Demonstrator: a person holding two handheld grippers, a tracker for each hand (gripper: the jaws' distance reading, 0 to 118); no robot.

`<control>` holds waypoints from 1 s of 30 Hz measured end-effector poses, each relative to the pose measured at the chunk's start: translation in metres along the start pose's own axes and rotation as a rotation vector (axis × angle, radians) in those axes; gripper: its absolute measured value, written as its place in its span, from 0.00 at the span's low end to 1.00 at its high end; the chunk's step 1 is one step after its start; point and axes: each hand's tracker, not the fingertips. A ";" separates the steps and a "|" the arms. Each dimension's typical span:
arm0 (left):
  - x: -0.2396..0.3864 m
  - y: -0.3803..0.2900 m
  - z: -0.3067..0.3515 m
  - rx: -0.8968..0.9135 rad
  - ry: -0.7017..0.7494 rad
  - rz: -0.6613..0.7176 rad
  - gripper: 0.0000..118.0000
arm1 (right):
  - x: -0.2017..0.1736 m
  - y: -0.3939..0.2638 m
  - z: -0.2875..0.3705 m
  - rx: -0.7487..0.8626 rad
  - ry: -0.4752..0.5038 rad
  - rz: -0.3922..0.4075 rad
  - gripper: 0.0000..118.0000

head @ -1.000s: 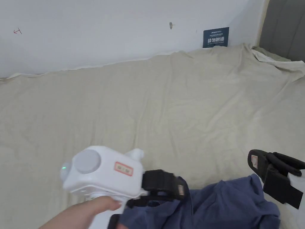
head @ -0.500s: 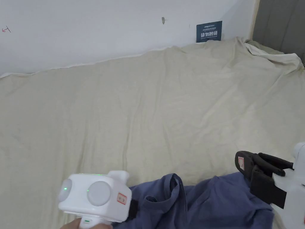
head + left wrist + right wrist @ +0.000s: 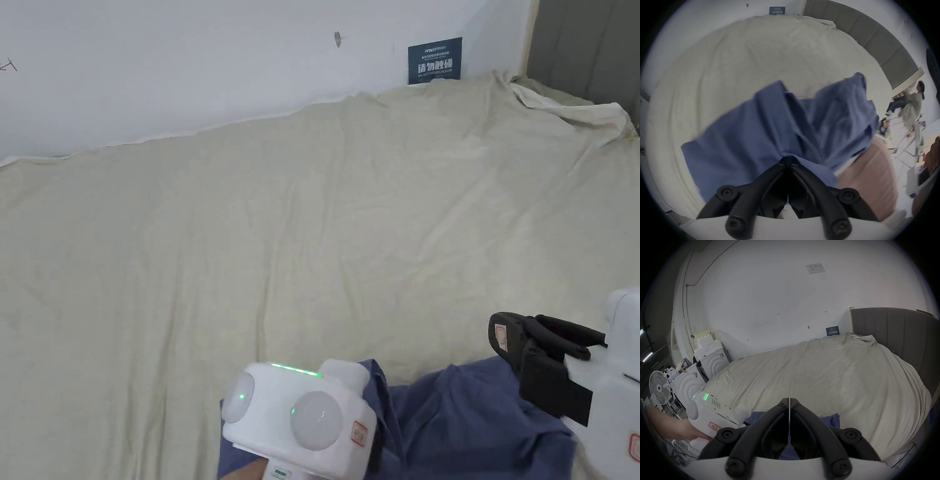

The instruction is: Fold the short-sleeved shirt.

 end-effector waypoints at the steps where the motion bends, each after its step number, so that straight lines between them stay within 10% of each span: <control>1: 0.006 0.000 -0.001 -0.012 -0.036 0.018 0.00 | 0.000 0.000 0.000 0.000 0.000 -0.001 0.01; 7: 0.006 -0.017 0.025 0.043 -0.679 0.143 0.00 | 0.004 0.003 0.005 0.004 0.002 -0.014 0.01; 17: -0.171 -0.089 0.121 0.427 -0.403 0.423 0.00 | 0.002 0.013 0.013 -0.001 -0.026 -0.022 0.01; 19: -0.200 -0.101 0.112 0.424 -0.519 0.473 0.24 | -0.002 0.015 0.013 -0.004 -0.025 -0.023 0.01; 21: -0.220 -0.109 0.095 0.354 -0.571 0.503 0.91 | -0.007 0.016 0.012 -0.011 -0.023 -0.030 0.01; 22: -0.223 -0.111 0.086 0.313 -0.603 0.516 1.00 | -0.009 0.015 0.011 -0.014 -0.020 -0.036 0.01; 30: -0.221 -0.088 -0.002 0.110 -0.680 0.510 1.00 | -0.028 0.010 0.003 -0.069 -0.021 -0.024 0.01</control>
